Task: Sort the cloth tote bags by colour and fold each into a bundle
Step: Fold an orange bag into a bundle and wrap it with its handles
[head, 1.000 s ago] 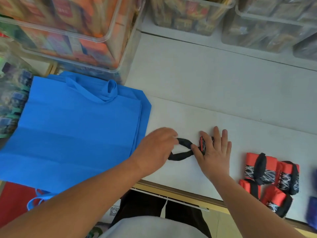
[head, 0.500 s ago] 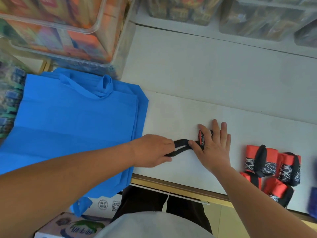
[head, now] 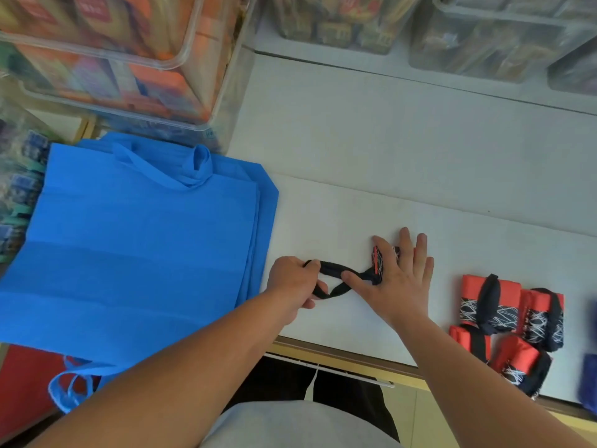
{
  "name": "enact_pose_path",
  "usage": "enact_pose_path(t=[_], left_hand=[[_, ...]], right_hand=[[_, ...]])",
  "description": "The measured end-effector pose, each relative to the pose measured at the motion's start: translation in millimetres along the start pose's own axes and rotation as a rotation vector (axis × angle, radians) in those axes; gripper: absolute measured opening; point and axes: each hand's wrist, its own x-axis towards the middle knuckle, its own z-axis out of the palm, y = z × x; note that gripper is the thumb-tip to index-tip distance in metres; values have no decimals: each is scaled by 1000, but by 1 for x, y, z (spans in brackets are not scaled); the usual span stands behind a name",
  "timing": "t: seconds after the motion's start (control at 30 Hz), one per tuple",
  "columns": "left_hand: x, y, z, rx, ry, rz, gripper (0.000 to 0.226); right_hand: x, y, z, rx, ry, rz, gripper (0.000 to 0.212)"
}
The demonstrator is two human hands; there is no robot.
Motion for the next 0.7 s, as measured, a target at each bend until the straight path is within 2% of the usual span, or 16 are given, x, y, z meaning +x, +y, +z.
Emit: enact_pose_path(t=[0.07, 0.1, 0.17, 0.23, 0.27, 0.33, 0.4, 0.5, 0.6, 0.67, 0.7], left_hand=[[6, -3, -5, 195, 91, 171, 22], [9, -5, -9, 381, 162, 346, 22], [14, -7, -20, 666, 228, 840, 19], [16, -9, -29, 904, 50, 1274, 17], [20, -13, -33, 1046, -45, 1415, 23], [34, -25, -40, 1344, -119, 1523, 31], [47, -30, -47, 1485, -117, 1554, 29], [50, -23, -53, 1522, -148, 1696, 13], [41, -21, -48, 1591, -297, 1889, 20], [35, -16, -44, 1541, -395, 1885, 20], [30, -9, -42, 1498, -436, 1810, 15]], right_hand=[[0, -3, 5, -3, 35, 25, 91], [0, -3, 6, 3, 49, 32, 91], [-1, -3, 9, 20, 75, 29, 91], [-1, -2, 12, 26, 108, 16, 91], [0, -1, 12, 24, 117, 10, 91], [-1, 0, 12, 20, 108, 7, 91], [-1, 0, 12, 17, 94, 0, 90], [0, 2, 12, 6, 85, -9, 89], [0, 1, 11, 8, 89, -9, 89], [0, 1, 11, 17, 77, -8, 89], [0, 2, 9, 21, 60, -7, 90]])
